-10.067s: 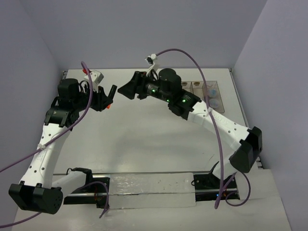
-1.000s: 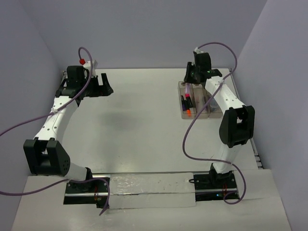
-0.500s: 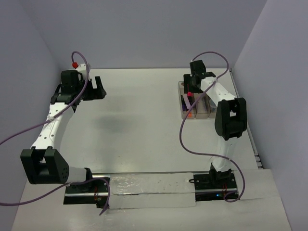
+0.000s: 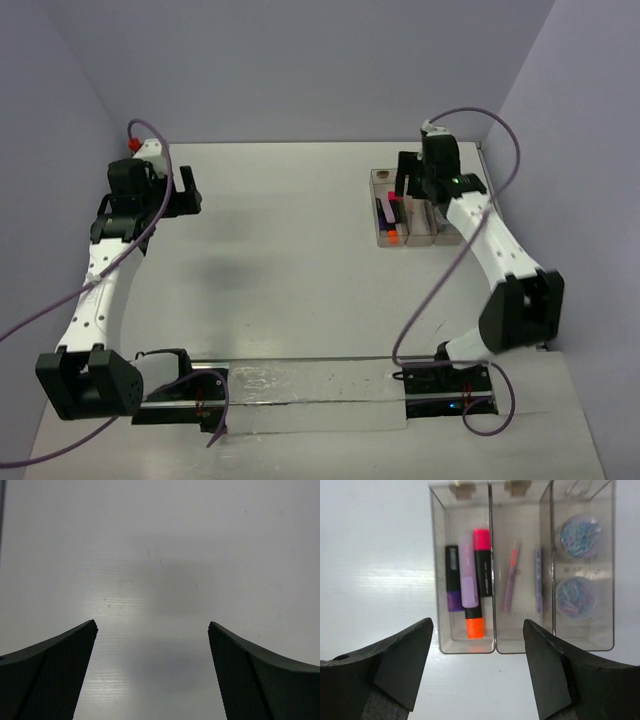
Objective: Sort the stationery into containers
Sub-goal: Reset both arms
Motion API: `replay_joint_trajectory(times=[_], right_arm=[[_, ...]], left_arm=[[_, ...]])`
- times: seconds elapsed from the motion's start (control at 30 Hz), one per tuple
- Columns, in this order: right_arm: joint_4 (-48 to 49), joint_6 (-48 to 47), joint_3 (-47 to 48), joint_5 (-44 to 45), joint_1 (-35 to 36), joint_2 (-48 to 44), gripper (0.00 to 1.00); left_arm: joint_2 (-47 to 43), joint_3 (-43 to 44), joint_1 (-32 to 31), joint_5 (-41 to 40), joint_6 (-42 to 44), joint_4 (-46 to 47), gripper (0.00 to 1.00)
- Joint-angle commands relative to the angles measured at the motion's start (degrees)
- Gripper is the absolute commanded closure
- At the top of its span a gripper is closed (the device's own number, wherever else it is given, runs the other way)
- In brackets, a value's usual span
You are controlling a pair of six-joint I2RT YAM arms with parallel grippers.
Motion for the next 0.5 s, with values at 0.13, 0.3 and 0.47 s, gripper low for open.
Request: replay_joint_trajectory(times=[0.13, 0.3, 0.47], right_arm=[[10.42, 9.49, -20.36, 8.28, -3.87, -30.78, 0.04], [9.62, 13.88, -30.7, 17.84, -7.34, -44.49, 0.0], [7.58, 17.57, -38.71, 17.36, -7.33, -54.58, 0.0]], left_arm=[[-13.34, -8.58, 4.0, -5.57, 3.19, 1.55, 0.01], [-22.79, -16.5, 5.93, -7.42, 3.52, 3.51, 0.01], [-33.2, -24.97, 9.4, -6.55, 2.92, 7.69, 0.01]])
